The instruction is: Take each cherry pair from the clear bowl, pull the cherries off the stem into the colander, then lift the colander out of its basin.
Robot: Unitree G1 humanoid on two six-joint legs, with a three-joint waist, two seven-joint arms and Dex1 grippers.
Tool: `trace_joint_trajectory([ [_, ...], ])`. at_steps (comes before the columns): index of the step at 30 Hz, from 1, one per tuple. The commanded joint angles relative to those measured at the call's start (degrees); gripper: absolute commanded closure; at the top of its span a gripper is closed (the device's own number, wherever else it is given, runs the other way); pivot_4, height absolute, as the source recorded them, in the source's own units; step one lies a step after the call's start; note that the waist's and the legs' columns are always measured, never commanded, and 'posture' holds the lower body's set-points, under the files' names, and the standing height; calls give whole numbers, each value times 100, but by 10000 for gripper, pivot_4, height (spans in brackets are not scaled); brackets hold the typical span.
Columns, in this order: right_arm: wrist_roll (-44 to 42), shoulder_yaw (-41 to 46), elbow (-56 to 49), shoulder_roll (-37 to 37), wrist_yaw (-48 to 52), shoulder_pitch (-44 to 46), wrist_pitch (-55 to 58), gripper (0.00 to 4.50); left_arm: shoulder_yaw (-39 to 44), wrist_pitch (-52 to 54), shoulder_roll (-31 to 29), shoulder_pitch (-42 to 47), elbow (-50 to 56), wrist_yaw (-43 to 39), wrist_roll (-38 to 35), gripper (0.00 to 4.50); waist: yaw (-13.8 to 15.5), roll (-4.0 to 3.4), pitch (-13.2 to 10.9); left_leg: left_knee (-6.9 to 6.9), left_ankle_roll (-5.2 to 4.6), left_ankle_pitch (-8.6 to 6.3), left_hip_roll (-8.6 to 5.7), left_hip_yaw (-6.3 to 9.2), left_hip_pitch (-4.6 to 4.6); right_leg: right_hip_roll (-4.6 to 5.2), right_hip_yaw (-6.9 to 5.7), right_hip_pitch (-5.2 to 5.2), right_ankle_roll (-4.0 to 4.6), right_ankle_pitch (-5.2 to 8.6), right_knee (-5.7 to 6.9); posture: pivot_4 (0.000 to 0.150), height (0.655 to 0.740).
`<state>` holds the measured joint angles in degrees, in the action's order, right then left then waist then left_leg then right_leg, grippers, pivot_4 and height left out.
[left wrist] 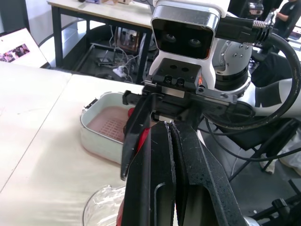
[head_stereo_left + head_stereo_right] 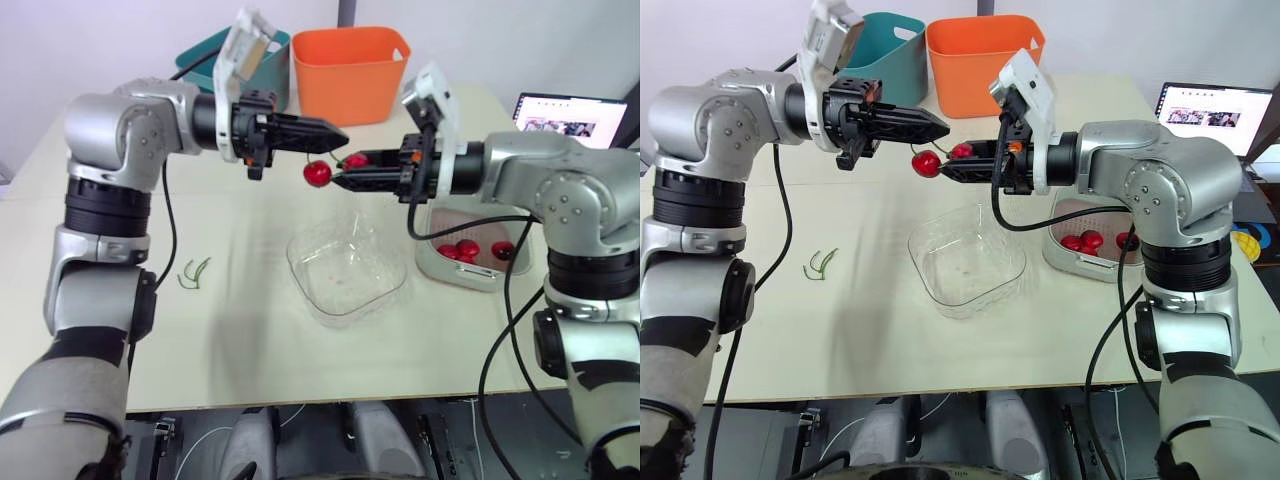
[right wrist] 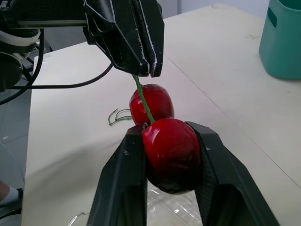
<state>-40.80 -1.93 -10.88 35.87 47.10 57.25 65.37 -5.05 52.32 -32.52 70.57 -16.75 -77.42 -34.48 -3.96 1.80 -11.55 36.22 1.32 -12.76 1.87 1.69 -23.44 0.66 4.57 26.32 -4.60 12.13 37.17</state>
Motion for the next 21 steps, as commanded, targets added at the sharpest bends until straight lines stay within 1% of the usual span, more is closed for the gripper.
trace_joint_trajectory([
  [1, -56, 137, -116, 19, 5, 112, -92, 36184, 183, -34, -75, 132, 176, -8, -83, 45000, -2, 0, 0, 0, 0, 0, 0, 0, 0, 0, 0, 0, 0, 0, 0, 1500, 7400],
  [5, -49, 104, -172, 98, 50, 44, -82, 36189, 189, -117, -85, 141, 111, -9, -37, 45000, -2, 0, 0, 0, 0, 0, 0, 0, 0, 0, 0, 0, 0, 0, 0, 1500, 7400],
  [9, -10, -122, -464, 367, 303, -285, -123, 36189, 220, -275, -81, 252, -40, 9, 34, 45000, 2, 0, 0, 0, 0, 0, 0, 0, 0, 0, 0, -1, -2, 1, -1, 1500, 7400],
  [15, 116, -421, -741, 554, 338, -636, -186, 36189, 287, -280, -107, 429, -224, 17, -16, 45000, -6, 0, 0, 1, 0, 0, 0, -1, 0, 0, 1, 1, -4, 3, -1, 1500, 7400],
  [21, 73, -433, -921, 578, 261, -790, -132, 36189, 251, -296, -122, 339, -127, -4, 36, 45000, 0, 0, 0, 1, 0, 0, 0, 0, 0, 0, 0, 0, -5, 4, 0, 1500, 7400],
])
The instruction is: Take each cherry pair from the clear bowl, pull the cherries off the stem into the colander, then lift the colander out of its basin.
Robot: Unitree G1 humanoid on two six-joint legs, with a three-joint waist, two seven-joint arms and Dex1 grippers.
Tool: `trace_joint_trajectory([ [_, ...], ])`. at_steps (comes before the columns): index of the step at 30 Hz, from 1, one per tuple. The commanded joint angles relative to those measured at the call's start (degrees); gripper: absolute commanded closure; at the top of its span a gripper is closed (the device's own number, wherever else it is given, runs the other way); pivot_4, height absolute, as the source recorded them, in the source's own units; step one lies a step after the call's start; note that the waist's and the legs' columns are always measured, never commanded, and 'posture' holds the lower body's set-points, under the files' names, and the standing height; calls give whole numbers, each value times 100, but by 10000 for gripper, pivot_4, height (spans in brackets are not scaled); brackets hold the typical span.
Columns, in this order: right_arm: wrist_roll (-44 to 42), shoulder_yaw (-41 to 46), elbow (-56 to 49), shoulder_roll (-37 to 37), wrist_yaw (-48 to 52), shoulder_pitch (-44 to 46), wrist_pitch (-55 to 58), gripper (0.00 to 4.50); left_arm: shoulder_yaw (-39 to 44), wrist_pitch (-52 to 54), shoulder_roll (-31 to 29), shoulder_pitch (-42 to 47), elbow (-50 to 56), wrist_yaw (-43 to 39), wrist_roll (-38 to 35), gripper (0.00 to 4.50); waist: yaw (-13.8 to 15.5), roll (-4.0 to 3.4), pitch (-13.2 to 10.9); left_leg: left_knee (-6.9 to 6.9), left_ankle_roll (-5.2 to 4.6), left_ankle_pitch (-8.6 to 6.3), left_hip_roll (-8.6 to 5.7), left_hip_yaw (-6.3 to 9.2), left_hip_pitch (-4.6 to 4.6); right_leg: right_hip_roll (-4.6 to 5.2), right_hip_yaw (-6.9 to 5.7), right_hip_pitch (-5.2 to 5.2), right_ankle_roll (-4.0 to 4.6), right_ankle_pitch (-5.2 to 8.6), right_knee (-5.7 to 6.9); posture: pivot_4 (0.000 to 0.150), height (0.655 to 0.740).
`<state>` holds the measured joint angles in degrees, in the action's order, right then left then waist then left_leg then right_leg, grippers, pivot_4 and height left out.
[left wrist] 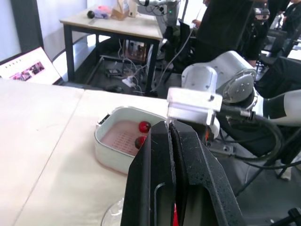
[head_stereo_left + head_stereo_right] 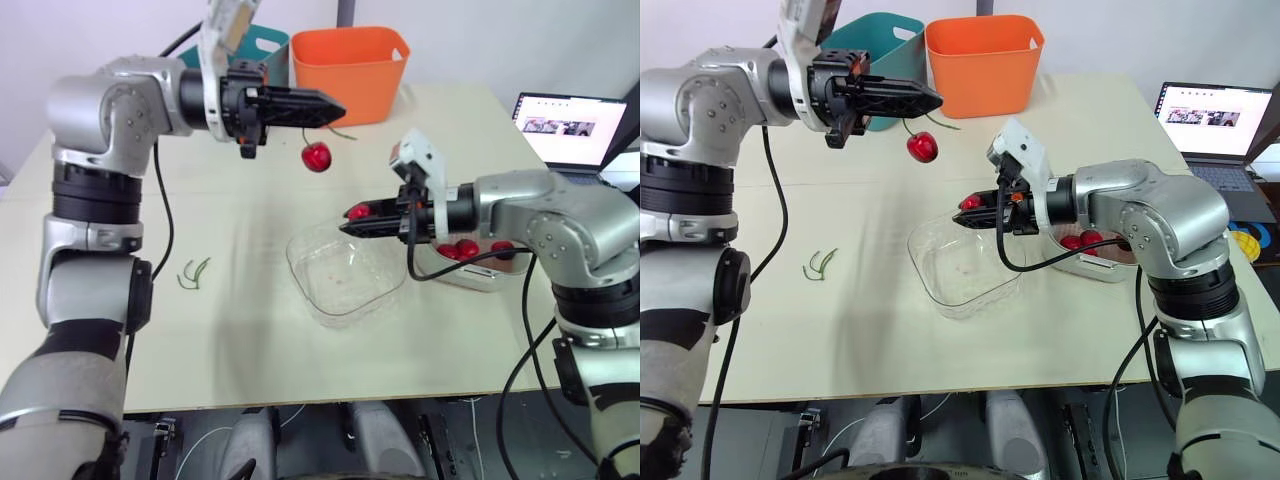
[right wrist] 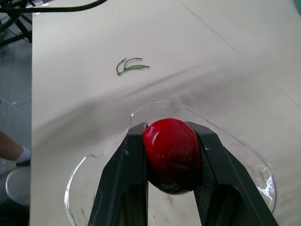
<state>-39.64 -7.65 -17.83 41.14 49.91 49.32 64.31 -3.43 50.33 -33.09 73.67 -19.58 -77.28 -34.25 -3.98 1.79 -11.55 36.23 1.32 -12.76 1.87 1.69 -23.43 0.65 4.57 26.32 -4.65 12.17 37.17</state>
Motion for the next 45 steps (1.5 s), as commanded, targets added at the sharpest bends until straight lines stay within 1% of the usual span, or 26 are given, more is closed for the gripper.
trace_joint_trajectory([
  [1, -43, 158, -240, 56, -35, -12, -22, 36189, 82, -104, -66, 11, 169, -17, 21, 45000, 4, 0, 0, 0, 0, 0, 0, 0, 0, 0, 0, -1, 0, 0, 0, 1500, 7400],
  [7, -26, 948, -47, 377, -285, -119, -23, 36189, -64, -485, -55, -290, 208, 184, 381, 45000, 15, 0, 0, 1, 0, 0, 0, -1, -1, 1, 0, -1, 2, -1, -1, 1500, 7400],
  [9, 198, 1163, 145, 743, -317, -338, -150, 36189, -76, -598, -42, -424, 205, 274, 499, 45000, 26, 0, 0, 1, 0, 0, 0, -1, -1, 1, 0, -2, 3, -2, -2, 1500, 7400],
  [12, 608, 1488, 645, 1477, -306, -913, -400, 36189, -112, -717, -89, -704, 292, 330, 616, 45000, 77, 1, 0, 1, 0, 0, -2, -3, 0, 3, 0, -8, 4, -1, -8, 1500, 7400],
  [14, 760, 1520, 893, 1772, -296, -1136, -438, 36189, -143, -775, -122, -843, 347, 319, 664, 45000, 94, 1, 0, 2, 0, 0, -2, -10, -1, 5, 5, -6, 9, 3, -10, 1500, 7400],
  [17, 889, 1543, 1243, 1857, -422, -1195, -364, 36189, -135, -775, -104, -965, 393, 334, 676, 45000, 37, 1, 0, 3, 0, 0, -1, -13, 2, 2, 9, -2, 8, 3, -7, 1500, 7400],
  [22, 1168, 1323, 1505, 1704, -573, -1216, -515, 36189, -146, -779, -23, -984, 397, 367, 691, 45000, -2, 0, 0, 1, 0, 0, 0, -12, 6, 0, 8, -4, 0, 0, -2, 1500, 7400],
  [24, 1246, 1263, 1589, 1600, -616, -1203, -567, 29032, -152, -785, -5, -980, 401, 365, 704, 45000, -1, 0, 0, 2, 0, 0, 0, -11, 6, 1, 8, -5, -1, 1, -3, 1500, 7400],
  [25, 1316, 1219, 1631, 1573, -634, -1199, -611, 26468, -157, -794, -3, -979, 407, 360, 715, 45000, 3, 0, 0, 2, 0, 0, 0, -12, 6, 1, 8, -5, -1, 0, -3, 1500, 7400],
  [26, 1379, 1190, 1704, 1540, -657, -1172, -651, 22456, -161, -793, -7, -977, 428, 357, 721, 45000, 5, 0, 0, 2, 0, 0, -1, -12, 5, 1, 8, -5, -1, 0, -3, 1500, 7400],
  [27, 1422, 1170, 1757, 1520, -671, -1151, -680, 19975, -163, -792, -10, -977, 443, 356, 725, 45000, 8, 0, 0, 2, 0, 0, -1, -11, 5, 1, 8, -5, -2, 0, -3, 1500, 7400],
  [31, 1385, 1273, 1828, 1520, -575, -1003, -685, 6446, -108, -679, -68, -985, 587, 357, 656, 45000, 10, 0, 0, 3, 0, 0, -2, -12, 2, 3, 8, -4, 0, -1, -5, 1500, 7400],
  [35, 1334, 1328, 1815, 1507, -541, -737, -594, 6446, -54, -652, -84, -934, 569, 359, 629, 45000, -1, 0, 0, 2, 0, 0, -1, -11, 5, 1, 8, -6, -1, -1, -4, 1500, 7400],
  [37, 1158, 1391, 1704, 1389, -522, -520, -437, 6446, -23, -627, -85, -874, 548, 352, 600, 45000, -5, 0, 0, 2, 0, 0, -1, -11, 5, 1, 8, -5, -2, -1, -4, 1500, 7400],
  [39, 793, 1461, 1410, 1173, -468, -305, -113, 6446, 19, -616, -86, -773, 510, 337, 571, 45000, -5, 0, 0, 2, 0, 0, -1, -11, 5, 1, 8, -5, -1, -1, -3, 1500, 7400],
  [40, 608, 1483, 1247, 1052, -444, -215, 36, 3216, 49, -613, -82, -711, 479, 337, 554, 45000, -6, 0, 0, 1, 0, 0, -1, -10, 5, 0, 8, -4, -1, -1, -3, 1500, 7400],
  [41, 429, 1519, 1106, 932, -434, -128, 188, 1074, 76, -610, -79, -654, 448, 340, 536, 45000, -2, 0, 0, 1, 0, 0, 0, -9, 5, 0, 8, -4, -1, -1, -2, 1500, 7400],
  [45, -183, 1713, 806, 391, -564, 268, 722, 486, 161, -532, -83, -463, 392, 341, 423, 45000, 7, 0, 0, 2, 0, 0, -1, -4, 2, 1, 4, -7, 0, -2, -3, 1500, 7400],
])
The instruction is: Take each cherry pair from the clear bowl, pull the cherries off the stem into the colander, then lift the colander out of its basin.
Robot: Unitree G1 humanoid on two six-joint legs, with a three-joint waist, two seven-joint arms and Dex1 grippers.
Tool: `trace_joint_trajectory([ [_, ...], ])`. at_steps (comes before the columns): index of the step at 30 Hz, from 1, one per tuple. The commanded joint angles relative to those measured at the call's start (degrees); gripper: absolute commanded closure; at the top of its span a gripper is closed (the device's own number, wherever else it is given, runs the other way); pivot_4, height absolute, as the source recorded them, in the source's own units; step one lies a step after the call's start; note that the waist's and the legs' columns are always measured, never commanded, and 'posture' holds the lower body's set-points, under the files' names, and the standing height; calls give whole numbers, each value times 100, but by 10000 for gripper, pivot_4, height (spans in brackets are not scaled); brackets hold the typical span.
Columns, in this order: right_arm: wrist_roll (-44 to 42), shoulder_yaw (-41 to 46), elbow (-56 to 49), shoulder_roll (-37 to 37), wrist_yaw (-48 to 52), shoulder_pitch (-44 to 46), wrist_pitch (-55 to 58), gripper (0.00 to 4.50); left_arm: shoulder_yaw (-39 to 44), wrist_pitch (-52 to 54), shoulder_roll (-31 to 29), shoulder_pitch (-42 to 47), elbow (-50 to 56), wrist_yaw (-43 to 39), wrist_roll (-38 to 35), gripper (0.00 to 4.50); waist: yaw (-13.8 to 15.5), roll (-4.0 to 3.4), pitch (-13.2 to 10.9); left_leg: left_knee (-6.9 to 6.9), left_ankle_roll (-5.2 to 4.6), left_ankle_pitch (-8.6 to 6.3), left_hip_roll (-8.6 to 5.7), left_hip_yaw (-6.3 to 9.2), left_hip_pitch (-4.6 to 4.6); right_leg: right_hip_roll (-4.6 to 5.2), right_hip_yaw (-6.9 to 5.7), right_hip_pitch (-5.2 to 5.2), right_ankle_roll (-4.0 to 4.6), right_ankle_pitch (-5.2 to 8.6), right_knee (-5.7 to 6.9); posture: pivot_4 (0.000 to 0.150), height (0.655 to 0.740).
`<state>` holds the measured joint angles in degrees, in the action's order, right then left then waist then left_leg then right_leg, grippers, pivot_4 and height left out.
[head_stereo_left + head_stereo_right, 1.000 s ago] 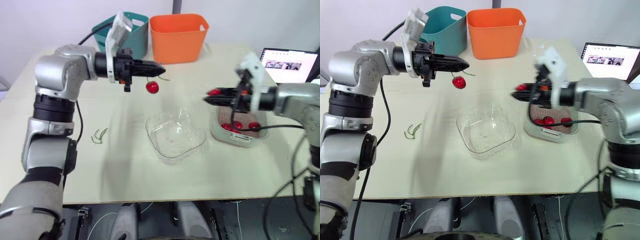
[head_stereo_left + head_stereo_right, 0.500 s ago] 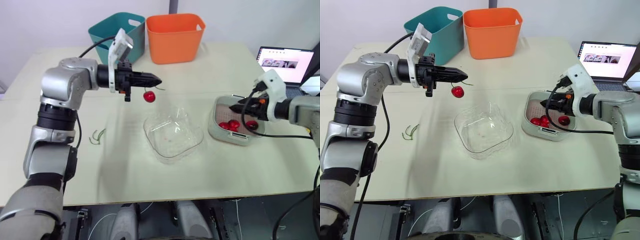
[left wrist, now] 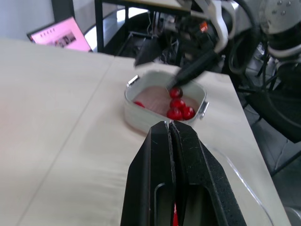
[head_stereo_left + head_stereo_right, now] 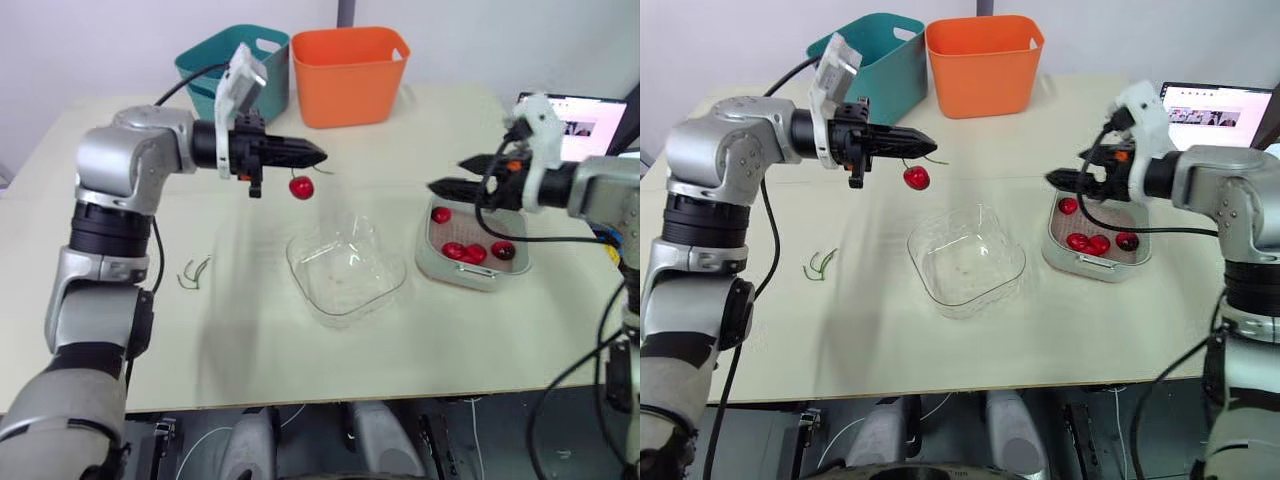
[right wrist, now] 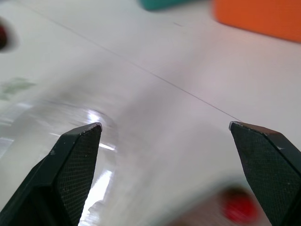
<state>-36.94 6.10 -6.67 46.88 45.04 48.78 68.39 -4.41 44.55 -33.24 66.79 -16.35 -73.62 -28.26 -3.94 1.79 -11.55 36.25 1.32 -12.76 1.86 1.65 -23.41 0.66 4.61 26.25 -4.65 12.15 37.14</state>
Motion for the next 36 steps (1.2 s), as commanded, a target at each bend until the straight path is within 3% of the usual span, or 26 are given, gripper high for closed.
trace_joint_trajectory([
  [1, -570, 370, -360, -298, -131, 403, 428, 486, 277, 80, -69, 254, 90, -31, -206, 45000, 3, 0, 0, 1, 0, 0, 0, 0, 0, 0, 0, 0, 1, 0, 0, 1500, 7400],
  [12, -1496, 430, -543, -1131, -266, 609, 800, 486, 383, 433, -56, 304, 387, 42, -558, 45000, -12, 0, 0, 0, 0, 0, 1, 1, 0, 0, -1, 0, 10, -6, 1, 1500, 7400],
  [21, -1196, -131, -201, -1947, -624, 823, 260, 486, 284, 523, 113, 235, 545, 102, -675, 45000, -3, -1, 0, 1, 0, 0, 1, 3, 0, 0, -2, 1, 10, -6, 5, 1500, 7400],
  [32, -1205, -299, -89, -2396, -755, 909, 167, 486, 259, 555, 195, 165, 635, 207, -709, 45000, -6, -1, 0, 0, 0, 0, 1, 3, 0, 0, -3, 2, 11, -7, 6, 1500, 7400],
  [36, -1212, -286, -105, -2427, -822, 889, 194, 8387, 261, 570, 192, 128, 666, 220, -711, 45000, -5, -1, 0, 0, 0, 0, 1, 3, 0, 0, -3, 1, 10, -7, 5, 1500, 7400],
])
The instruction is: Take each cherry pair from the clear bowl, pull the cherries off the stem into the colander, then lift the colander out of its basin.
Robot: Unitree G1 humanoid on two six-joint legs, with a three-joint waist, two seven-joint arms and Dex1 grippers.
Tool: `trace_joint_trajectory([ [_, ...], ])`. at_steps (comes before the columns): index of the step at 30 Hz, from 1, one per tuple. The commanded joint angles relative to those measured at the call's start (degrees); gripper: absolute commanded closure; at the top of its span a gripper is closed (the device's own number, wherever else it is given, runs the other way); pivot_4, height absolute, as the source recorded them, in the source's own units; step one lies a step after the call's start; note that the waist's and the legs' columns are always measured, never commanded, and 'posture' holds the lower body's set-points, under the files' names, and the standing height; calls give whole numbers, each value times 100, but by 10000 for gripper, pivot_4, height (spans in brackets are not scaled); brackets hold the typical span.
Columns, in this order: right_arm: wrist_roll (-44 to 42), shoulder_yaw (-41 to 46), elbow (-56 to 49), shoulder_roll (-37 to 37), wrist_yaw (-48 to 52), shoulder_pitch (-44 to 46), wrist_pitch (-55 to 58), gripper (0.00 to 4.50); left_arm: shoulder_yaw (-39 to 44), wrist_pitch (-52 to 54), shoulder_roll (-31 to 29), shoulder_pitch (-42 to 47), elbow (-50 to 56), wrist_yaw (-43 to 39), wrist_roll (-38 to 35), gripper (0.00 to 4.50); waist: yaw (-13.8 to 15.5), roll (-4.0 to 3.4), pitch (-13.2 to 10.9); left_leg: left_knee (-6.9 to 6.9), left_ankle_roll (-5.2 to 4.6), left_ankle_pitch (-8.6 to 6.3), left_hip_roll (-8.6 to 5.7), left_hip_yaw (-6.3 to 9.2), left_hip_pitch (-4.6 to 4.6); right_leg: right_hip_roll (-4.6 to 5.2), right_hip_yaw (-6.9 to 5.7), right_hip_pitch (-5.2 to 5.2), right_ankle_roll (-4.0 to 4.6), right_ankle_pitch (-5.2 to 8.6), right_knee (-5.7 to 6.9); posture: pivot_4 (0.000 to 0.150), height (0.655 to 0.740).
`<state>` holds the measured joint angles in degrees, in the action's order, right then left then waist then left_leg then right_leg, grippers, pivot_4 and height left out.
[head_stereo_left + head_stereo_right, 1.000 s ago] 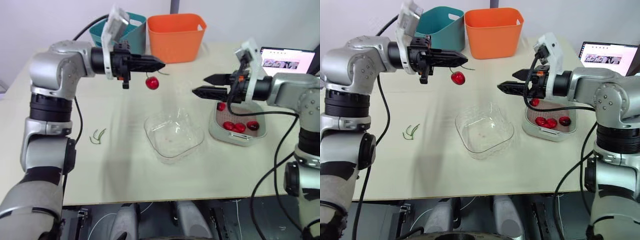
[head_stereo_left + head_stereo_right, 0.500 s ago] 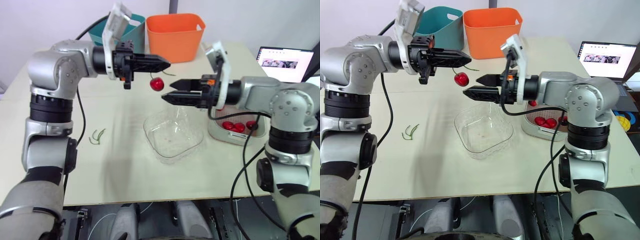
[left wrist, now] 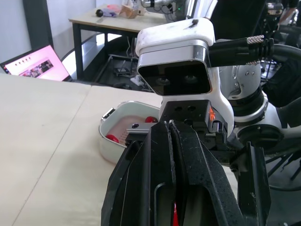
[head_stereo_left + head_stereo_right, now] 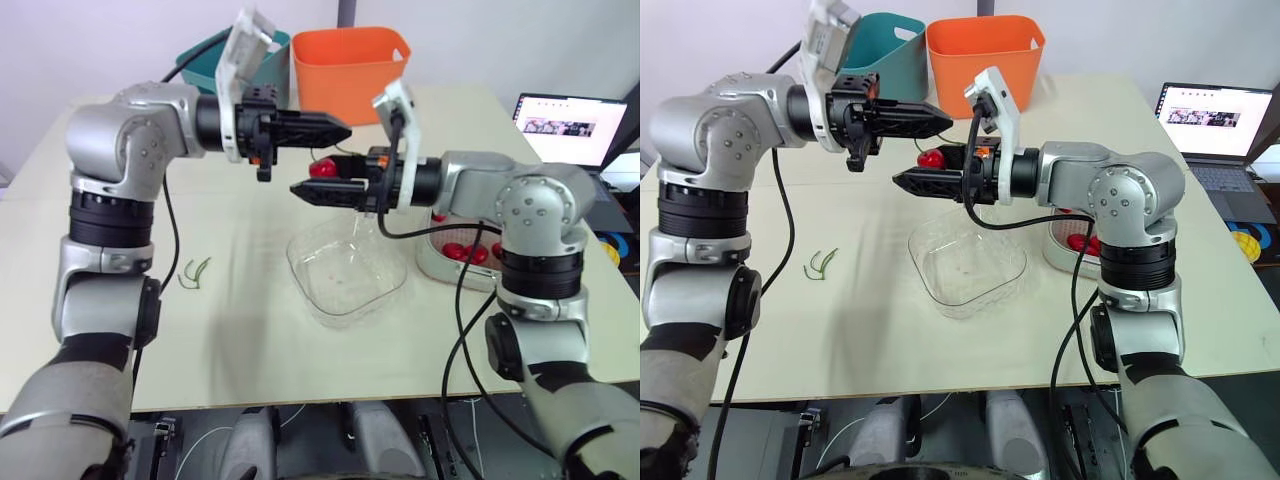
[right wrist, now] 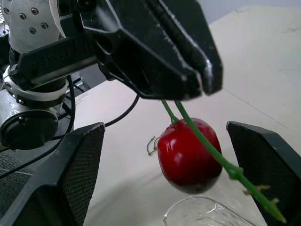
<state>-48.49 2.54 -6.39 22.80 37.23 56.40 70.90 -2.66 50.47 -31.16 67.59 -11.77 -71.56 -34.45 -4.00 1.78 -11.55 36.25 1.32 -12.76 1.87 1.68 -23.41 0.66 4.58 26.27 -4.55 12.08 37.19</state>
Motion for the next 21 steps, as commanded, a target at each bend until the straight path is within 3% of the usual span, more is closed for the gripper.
trace_joint_trajectory([
  [1, -52, 60, -144, -13, -43, 123, -55, 11687, 88, -22, -19, 42, 214, 17, -92, 45000, 1, 0, 0, 0, 0, 0, 0, 0, 0, 0, 0, 0, 0, 0, 0, 1500, 7400],
  [8, -35, 5, -159, 43, -16, 119, -44, 34727, 90, -39, -29, 52, 199, 14, -81, 45000, -1, 0, 0, 0, 0, 0, 0, 0, 0, 0, 0, 0, 0, 0, 0, 1500, 7400],
  [21, 39, -528, -632, 368, 137, -493, 88, 35154, 195, -287, -130, 420, -205, 31, 13, 45000, 2, 0, 0, 0, 0, 0, 0, 1, 0, 0, -1, 0, -1, 1, -2, 1500, 7400],
])
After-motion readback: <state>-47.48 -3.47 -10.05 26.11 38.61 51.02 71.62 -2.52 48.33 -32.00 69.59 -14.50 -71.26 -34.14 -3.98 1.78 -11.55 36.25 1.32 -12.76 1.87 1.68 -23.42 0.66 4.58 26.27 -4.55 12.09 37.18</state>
